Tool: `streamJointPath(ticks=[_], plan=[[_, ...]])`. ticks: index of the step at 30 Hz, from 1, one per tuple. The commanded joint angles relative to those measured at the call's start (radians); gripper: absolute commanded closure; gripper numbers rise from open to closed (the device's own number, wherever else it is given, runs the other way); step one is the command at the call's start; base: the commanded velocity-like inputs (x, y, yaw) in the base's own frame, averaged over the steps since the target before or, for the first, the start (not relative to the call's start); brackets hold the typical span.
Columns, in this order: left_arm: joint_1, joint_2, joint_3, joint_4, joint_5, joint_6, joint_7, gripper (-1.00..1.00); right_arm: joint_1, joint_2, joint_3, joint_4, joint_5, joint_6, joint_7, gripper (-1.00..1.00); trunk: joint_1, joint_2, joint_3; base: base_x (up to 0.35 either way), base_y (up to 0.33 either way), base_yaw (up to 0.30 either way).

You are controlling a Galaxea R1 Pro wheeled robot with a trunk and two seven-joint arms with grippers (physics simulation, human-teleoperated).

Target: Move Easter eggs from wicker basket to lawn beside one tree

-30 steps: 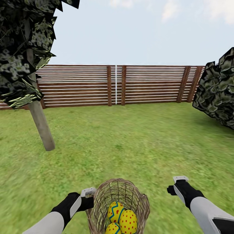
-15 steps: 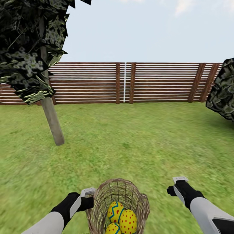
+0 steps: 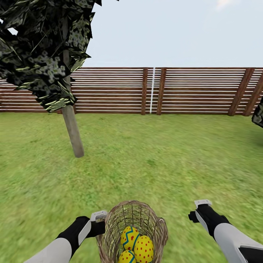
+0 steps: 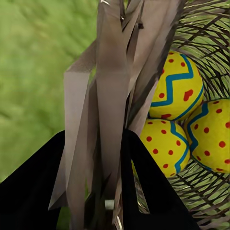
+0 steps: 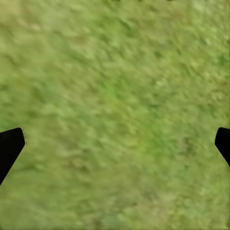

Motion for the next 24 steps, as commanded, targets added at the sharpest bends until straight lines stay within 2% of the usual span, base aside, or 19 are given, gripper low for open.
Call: streamJointPath(ticks=[1,24], plan=[[-0.001,-0.001,0.01,-0.001,0.012,0.006,-0.001,1.0,0.0,0.001,-0.008,-0.002,0.009,0.005,0.001,-1.0,0.0,-0.001,-0.002,0.0,0.0,0.218],[-0.001,-0.002,0.01,-0.002,0.012,0.006,-0.001,1.0,0.001,0.002,-0.006,0.012,0.009,0.006,0.001,-1.0,0.0,-0.001,-0.03,0.0,0.0,0.218]])
